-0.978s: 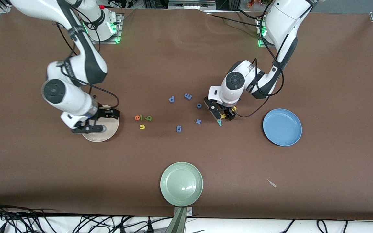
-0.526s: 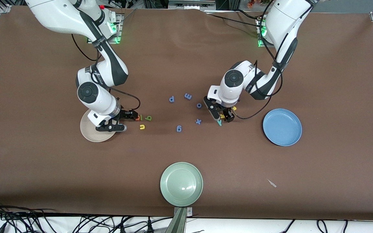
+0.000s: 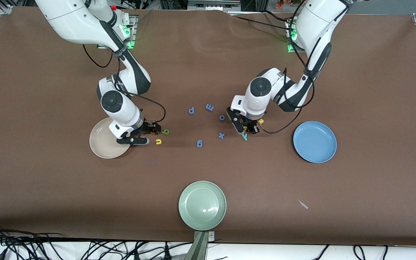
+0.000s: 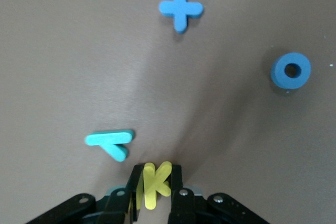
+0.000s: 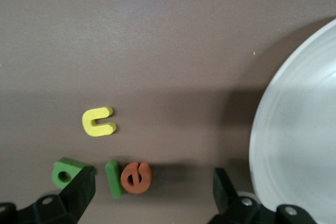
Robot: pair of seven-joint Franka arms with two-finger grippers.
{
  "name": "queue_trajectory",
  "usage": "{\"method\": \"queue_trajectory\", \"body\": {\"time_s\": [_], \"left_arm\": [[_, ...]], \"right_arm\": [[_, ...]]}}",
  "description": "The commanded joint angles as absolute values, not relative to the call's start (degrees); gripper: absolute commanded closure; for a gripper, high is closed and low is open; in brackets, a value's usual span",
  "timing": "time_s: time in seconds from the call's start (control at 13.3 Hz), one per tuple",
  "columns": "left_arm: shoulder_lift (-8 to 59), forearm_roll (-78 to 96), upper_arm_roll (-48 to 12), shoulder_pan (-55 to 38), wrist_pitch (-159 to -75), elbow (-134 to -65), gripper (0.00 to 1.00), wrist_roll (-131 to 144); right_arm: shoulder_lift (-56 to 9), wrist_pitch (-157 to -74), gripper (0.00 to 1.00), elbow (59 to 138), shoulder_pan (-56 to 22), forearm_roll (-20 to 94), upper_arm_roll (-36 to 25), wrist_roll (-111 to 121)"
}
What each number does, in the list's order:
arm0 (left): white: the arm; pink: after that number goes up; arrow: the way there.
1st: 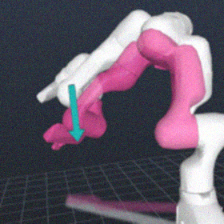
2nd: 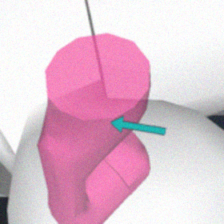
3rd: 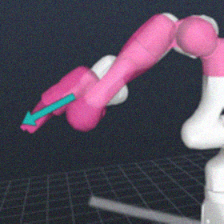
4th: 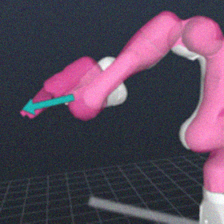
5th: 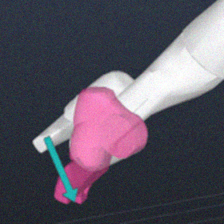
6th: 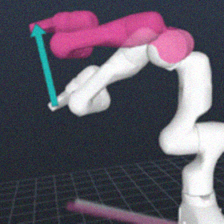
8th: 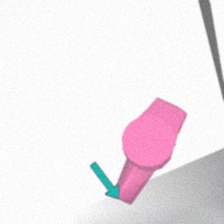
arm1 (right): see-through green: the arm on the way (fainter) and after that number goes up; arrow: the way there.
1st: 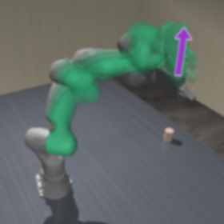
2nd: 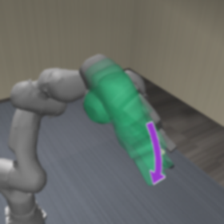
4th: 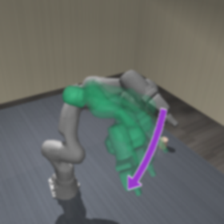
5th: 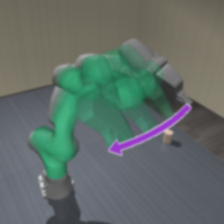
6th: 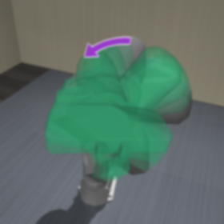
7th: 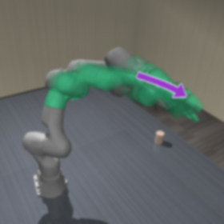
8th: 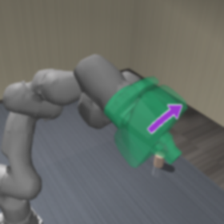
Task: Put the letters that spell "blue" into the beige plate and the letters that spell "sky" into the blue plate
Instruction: 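Grasp the yellow k with the left gripper while the right gripper reaches letters, then drop the yellow k on the blue plate with the left gripper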
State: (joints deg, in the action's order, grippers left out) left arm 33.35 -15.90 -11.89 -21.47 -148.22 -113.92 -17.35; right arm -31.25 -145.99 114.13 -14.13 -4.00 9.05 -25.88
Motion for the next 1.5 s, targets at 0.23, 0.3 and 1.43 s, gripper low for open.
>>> {"method": "queue_trajectory", "body": {"time_s": [0.23,0.3,1.43], "left_arm": [[28.50,-17.93,-11.78,-19.08,-140.58,-112.94,0.98,-17.66],[26.48,-17.93,-11.78,-17.59,-137.14,-112.77,0.98,-18.01],[23.20,-15.03,-14.31,-0.97,-124.04,-112.86,0.00,-32.02]], "right_arm": [[-33.40,-149.68,0.06,114.26,-15.11,-5.54,8.53,-27.95],[-33.40,-149.68,0.09,114.43,-15.20,-5.54,8.18,-27.95],[-28.92,-147.67,0.13,116.99,-15.91,-6.15,6.60,-27.88]]}}
